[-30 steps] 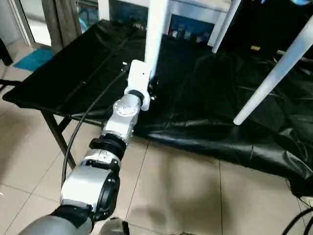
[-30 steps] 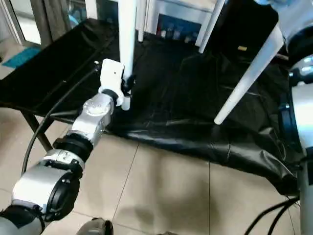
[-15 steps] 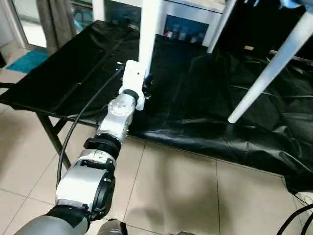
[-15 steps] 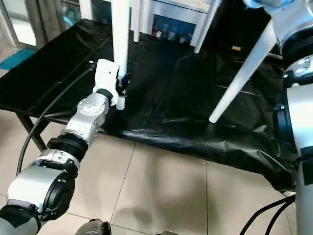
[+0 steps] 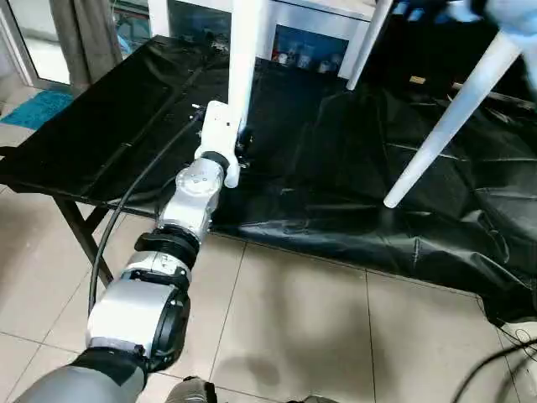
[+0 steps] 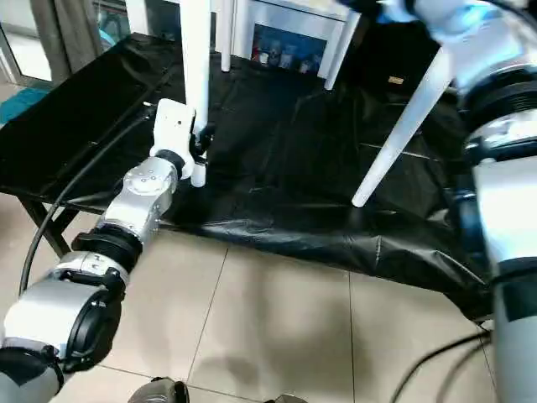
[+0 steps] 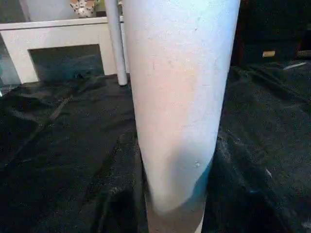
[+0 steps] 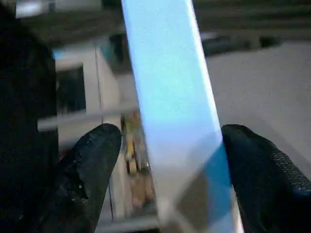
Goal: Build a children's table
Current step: Flip table
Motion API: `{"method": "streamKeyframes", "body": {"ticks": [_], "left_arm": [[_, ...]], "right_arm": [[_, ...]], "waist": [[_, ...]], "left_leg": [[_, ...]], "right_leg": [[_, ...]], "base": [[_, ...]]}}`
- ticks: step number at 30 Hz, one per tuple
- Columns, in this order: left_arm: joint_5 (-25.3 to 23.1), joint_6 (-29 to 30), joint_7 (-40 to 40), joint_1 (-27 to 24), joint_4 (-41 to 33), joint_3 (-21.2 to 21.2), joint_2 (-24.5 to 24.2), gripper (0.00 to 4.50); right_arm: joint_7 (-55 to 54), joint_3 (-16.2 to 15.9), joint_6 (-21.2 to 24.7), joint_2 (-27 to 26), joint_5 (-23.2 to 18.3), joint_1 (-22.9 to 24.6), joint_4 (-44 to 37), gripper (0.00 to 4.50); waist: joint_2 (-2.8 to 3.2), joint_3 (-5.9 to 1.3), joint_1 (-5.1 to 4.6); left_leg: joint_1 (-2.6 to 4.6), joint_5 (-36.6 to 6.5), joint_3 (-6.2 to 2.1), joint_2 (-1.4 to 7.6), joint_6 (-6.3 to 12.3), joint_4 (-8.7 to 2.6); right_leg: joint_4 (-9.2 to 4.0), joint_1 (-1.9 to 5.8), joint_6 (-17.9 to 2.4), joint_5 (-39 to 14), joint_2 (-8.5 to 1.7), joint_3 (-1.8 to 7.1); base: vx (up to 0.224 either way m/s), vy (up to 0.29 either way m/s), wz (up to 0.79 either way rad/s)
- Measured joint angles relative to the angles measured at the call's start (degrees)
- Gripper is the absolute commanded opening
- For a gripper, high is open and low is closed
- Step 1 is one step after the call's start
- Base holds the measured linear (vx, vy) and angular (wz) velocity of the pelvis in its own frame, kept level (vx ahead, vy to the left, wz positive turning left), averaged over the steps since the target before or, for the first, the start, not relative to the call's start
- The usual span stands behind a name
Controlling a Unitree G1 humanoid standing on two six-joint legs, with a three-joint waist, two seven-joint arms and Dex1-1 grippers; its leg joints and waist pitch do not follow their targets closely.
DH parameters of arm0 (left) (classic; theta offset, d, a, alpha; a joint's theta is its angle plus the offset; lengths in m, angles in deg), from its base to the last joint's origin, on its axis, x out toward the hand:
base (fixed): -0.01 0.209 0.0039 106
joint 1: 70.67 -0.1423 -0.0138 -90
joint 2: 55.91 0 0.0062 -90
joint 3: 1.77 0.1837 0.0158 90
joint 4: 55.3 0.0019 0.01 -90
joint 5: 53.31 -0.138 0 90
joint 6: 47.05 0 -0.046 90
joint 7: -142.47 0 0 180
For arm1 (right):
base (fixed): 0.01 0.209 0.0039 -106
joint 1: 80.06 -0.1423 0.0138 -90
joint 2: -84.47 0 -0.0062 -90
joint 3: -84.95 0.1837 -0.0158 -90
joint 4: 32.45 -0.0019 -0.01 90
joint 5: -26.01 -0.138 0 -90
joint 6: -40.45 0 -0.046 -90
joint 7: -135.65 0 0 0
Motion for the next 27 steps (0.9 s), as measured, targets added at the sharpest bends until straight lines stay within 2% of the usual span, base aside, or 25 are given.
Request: {"method": "streamKeyframes", "body": {"ticks": [2,3,4,5,8,9,11,12,13,15,16,17,18,20,24,27], "left_arm": [[0.0,-0.1,0.5,0.2,0.2,0.0,-0.2,1.60],[0.0,-0.3,0.8,0.2,0.6,0.0,-0.6,1.95],[0.0,-0.5,0.9,0.4,0.9,0.0,-1.0,1.95],[0.0,-0.6,0.8,0.6,1.3,0.0,-1.5,2.30],[-0.7,-0.7,0.4,0.6,2.3,0.4,-3.0,2.32],[-0.6,-0.7,0.6,0.3,2.3,0.3,-3.7,2.66],[-0.2,-1.1,1.0,-0.6,2.0,-0.4,-5.0,2.74],[0.5,-1.2,1.5,-1.4,1.1,-0.9,-5.6,2.81],[0.7,-1.2,1.9,-2.0,0.7,-1.2,-6.0,2.93],[2.1,-1.9,3.7,-5.0,-2.1,-2.2,-6.1,3.06],[2.5,-2.2,4.0,-5.8,-2.6,-2.4,-6.1,3.20],[3.3,-2.4,5.3,-8.1,-4.7,-2.5,-6.1,3.33],[3.6,-2.5,6.0,-9.5,-5.6,-2.5,-6.3,3.33],[3.8,-2.8,6.2,-11.8,-7.3,-2.4,-6.7,3.54],[4.2,-3.7,6.1,-15.7,-12.5,-2.5,-6.7,3.54],[7.1,-3.5,6.6,-23.6,-21.7,-3.9,-5.7,3.54]], "right_arm": [[0.2,1.9,-2.0,-0.5,-2.1,0.8,-1.3,3.58],[0.6,3.7,-3.2,-1.3,-4.4,1.7,-2.3,3.58],[1.3,5.1,-3.6,-2.1,-6.5,2.5,-3.2,3.58],[2.5,6.7,-3.9,-3.0,-9.1,3.8,-4.5,3.58],[4.7,9.0,-3.1,-4.8,-13.5,7.8,-6.8,3.58],[5.0,10.6,-1.7,-5.9,-15.8,11.6,-9.2,3.58],[4.8,11.9,0.0,-7.9,-18.8,18.6,-11.6,3.58],[4.5,12.5,1.6,-8.9,-20.3,22.9,-12.6,3.58],[4.4,12.5,2.5,-9.4,-20.6,25.2,-12.5,3.58],[2.3,14.0,5.4,-11.7,-23.9,34.1,-19.7,3.58],[2.0,14.3,5.8,-12.4,-24.6,36.2,-21.1,3.58],[0.7,14.8,7.0,-14.0,-26.0,42.7,-26.5,3.58],[0.3,14.8,7.4,-15.0,-26.8,46.4,-29.2,3.58],[0.1,14.6,9.7,-16.0,-27.8,52.6,-34.0,3.58],[-0.6,14.6,13.8,-16.4,-29.8,59.5,-45.6,3.58],[-4.2,15.0,18.4,-17.0,-29.5,67.0,-54.4,3.58]], "waist": [[-0.02,0.00,0.15],[-0.05,-0.02,0.17],[-0.06,-0.02,0.16],[-0.09,-0.04,0.16],[-0.13,-0.06,0.15],[-0.19,-0.11,0.19],[-0.26,-0.15,0.26],[-0.13,-0.07,0.38],[0.05,0.05,0.38],[0.16,0.06,0.80],[0.19,0.08,0.89],[0.46,0.04,1.21],[0.59,0.03,1.42],[1.30,0.15,1.64],[2.59,0.11,2.04],[3.37,-0.27,1.99]], "left_leg": [[0.01,0.0,0.00,0.00,0.00,0.00],[0.03,0.0,0.00,0.00,0.01,0.00],[0.03,0.0,0.00,0.00,0.01,0.00],[0.04,0.0,0.00,0.00,0.02,0.00],[0.08,0.0,0.01,0.01,0.03,0.00],[0.16,0.0,0.01,0.03,0.03,0.00],[0.40,0.0,0.02,0.03,0.03,-0.01],[0.39,0.0,0.06,0.03,0.03,-0.01],[0.38,0.0,0.12,0.03,0.02,-0.01],[0.51,0.1,0.16,0.02,-0.04,-0.15],[0.55,0.1,0.15,0.03,-0.05,-0.16],[0.58,0.1,0.16,0.02,-0.13,-0.33],[0.72,0.1,0.18,0.02,-0.13,-0.34],[0.69,0.1,0.19,0.01,-0.17,-0.40],[0.97,0.2,0.17,0.01,-0.26,-0.57],[1.79,0.2,0.17,-0.02,-0.34,-1.06]], "right_leg": [[-0.03,0.02,0.0,0.0,0.00,0.00],[-0.03,0.04,0.0,0.0,0.00,0.00],[-0.03,0.03,0.0,0.0,0.00,0.00],[-0.02,0.04,0.0,0.0,0.00,0.00],[-0.01,0.06,0.0,0.0,0.00,0.01],[-0.02,0.14,0.0,0.1,0.01,-0.01],[-0.02,0.35,0.0,0.1,0.01,0.01],[-0.03,0.33,0.0,0.1,0.00,0.02],[-0.02,0.28,-0.1,0.1,-0.01,0.04],[-0.07,0.32,-0.2,0.2,-0.02,0.05],[-0.06,0.34,-0.1,0.2,-0.02,0.04],[-0.16,0.36,-0.1,0.2,-0.02,0.01],[-0.15,0.42,-0.1,0.2,0.00,0.07],[-0.12,0.34,-0.1,0.2,0.00,0.09],[-0.15,0.42,-0.1,0.2,-0.01,0.11],[-0.63,0.77,0.3,0.0,0.00,0.09]], "base": [[0.000,0.000,0.00],[0.000,0.000,0.00],[0.000,0.000,0.00],[0.000,0.000,0.00],[0.000,0.000,0.00],[0.000,0.000,0.00],[0.000,0.000,0.00],[0.000,0.000,0.00],[0.000,0.000,0.00],[0.000,0.000,0.00],[0.000,0.000,0.00],[0.000,0.000,0.00],[0.000,0.000,0.00],[0.000,0.000,0.00],[0.000,0.000,0.00],[0.000,0.000,0.00]]}}
